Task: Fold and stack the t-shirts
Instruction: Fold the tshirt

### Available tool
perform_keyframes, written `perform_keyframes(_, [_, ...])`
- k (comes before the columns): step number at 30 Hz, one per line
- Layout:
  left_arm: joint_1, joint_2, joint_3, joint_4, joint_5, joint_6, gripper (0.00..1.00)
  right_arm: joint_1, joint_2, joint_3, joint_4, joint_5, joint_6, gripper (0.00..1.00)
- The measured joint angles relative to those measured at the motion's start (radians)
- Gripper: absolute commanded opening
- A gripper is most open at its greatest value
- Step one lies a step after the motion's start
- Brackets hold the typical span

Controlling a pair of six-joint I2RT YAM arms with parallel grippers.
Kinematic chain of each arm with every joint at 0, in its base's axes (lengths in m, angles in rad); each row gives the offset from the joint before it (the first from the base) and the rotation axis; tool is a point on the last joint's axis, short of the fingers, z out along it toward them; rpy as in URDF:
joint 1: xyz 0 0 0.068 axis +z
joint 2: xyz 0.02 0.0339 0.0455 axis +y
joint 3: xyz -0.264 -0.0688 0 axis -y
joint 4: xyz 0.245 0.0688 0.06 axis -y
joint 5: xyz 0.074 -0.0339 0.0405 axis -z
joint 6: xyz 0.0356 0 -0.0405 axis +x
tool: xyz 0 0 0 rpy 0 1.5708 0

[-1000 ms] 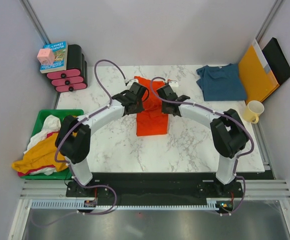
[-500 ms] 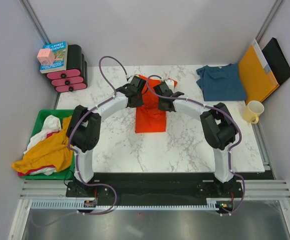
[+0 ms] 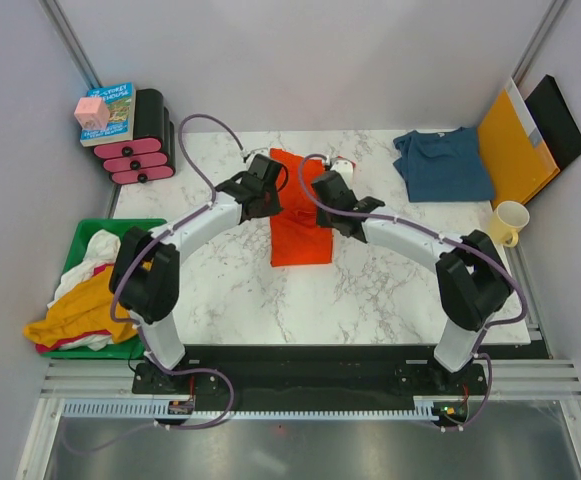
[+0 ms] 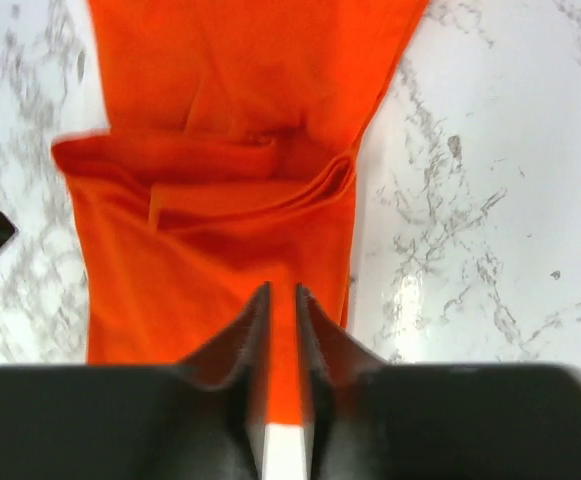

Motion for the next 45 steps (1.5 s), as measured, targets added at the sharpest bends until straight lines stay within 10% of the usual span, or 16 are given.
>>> perform_keyframes(30, [-0.038, -0.073, -0.256, 0.046, 0.101, -0.070, 0.03, -0.054, 0.401, 0.271, 0.031, -0.063, 0.037, 0.01])
perform_keyframes(38, [-0.038, -0.135, -0.320, 0.063, 0.093, -0.069, 0.31, -0.040, 0.192, 0.119, 0.069, -0.057, -0.022, 0.59])
perform_keyframes(45, [-0.039, -0.264, -0.385, 0.104, 0.100, -0.071, 0.31, 0.010, -0.166, -0.063, 0.102, -0.036, -0.032, 0.60])
